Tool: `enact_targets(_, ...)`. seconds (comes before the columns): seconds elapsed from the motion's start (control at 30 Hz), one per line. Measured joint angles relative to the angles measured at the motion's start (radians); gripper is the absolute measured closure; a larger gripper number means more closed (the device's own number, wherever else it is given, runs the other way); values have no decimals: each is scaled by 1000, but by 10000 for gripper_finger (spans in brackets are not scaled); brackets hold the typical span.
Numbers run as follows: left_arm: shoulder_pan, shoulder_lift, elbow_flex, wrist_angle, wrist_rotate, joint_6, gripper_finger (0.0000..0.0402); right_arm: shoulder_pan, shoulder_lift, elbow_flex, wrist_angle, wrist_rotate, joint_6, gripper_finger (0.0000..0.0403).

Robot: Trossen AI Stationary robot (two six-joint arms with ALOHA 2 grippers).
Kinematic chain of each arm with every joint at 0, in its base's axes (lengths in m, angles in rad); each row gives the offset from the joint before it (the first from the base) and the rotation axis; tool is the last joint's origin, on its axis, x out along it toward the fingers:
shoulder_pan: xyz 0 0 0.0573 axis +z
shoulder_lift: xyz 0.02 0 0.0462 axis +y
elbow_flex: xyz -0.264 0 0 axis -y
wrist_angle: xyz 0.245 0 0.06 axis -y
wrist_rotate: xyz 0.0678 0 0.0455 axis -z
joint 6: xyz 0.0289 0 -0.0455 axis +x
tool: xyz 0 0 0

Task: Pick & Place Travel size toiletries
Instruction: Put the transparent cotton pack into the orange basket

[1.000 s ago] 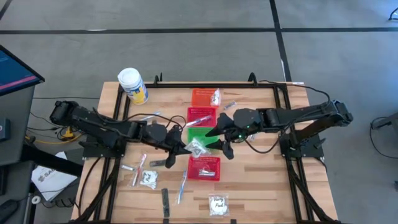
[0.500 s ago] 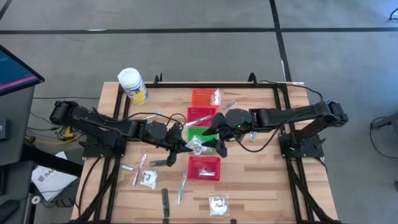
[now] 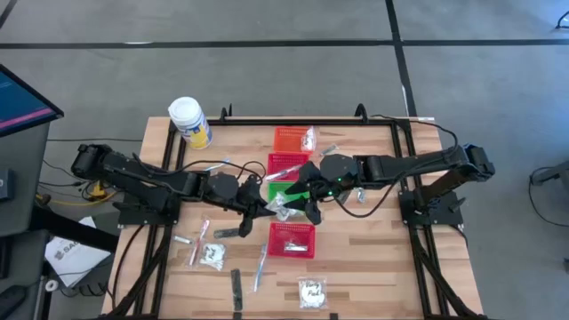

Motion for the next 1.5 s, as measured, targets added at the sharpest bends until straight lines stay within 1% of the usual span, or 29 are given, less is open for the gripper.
enact_targets(0.07, 0, 0, 0, 0, -1, 0, 385, -1, 2, -1, -16, -23, 0, 214)
enact_targets(0.2, 0, 0, 0, 0, -2, 0, 385, -5, 4, -1, -13, -28, 0, 227)
enact_targets(0.33, 0, 0, 0, 0, -5, 0, 385, -5, 4, -1, -14, -28, 1, 255)
enact_targets(0.43, 0, 0, 0, 0, -6, 0, 383, -5, 4, -1, -19, -28, 1, 297)
enact_targets(0.57, 0, 0, 0, 0, -6, 0, 371, -5, 4, -1, -24, -31, -25, 377)
enact_targets(0.6, 0, 0, 0, 0, -5, 0, 366, -5, 4, -1, -24, -31, -32, 389)
enact_targets(0.63, 0, 0, 0, 0, -5, 0, 361, -5, 2, -1, -23, -31, -33, 393)
enact_targets(0.73, -1, 0, 0, 5, -13, 0, 341, -6, -11, -2, -19, -31, -33, 388)
enact_targets(0.87, -1, 0, 0, 3, -67, 0, 311, -13, -20, -3, -22, -30, -36, 399)
enact_targets(1.0, -1, 0, 0, 2, -126, 0, 276, -28, -40, -2, -16, -30, -36, 398)
enact_targets(1.2, -1, -29, -1, -8, -182, 0, 228, -69, -85, -2, -13, -28, -33, 400)
enact_targets(1.33, -1, -41, -1, -14, -183, 0, 211, -127, -117, -1, -24, -28, 1, 401)
enact_targets(1.5, -1, -42, -1, -17, -183, 3, 207, -230, -133, -1, -59, -28, 35, 401)
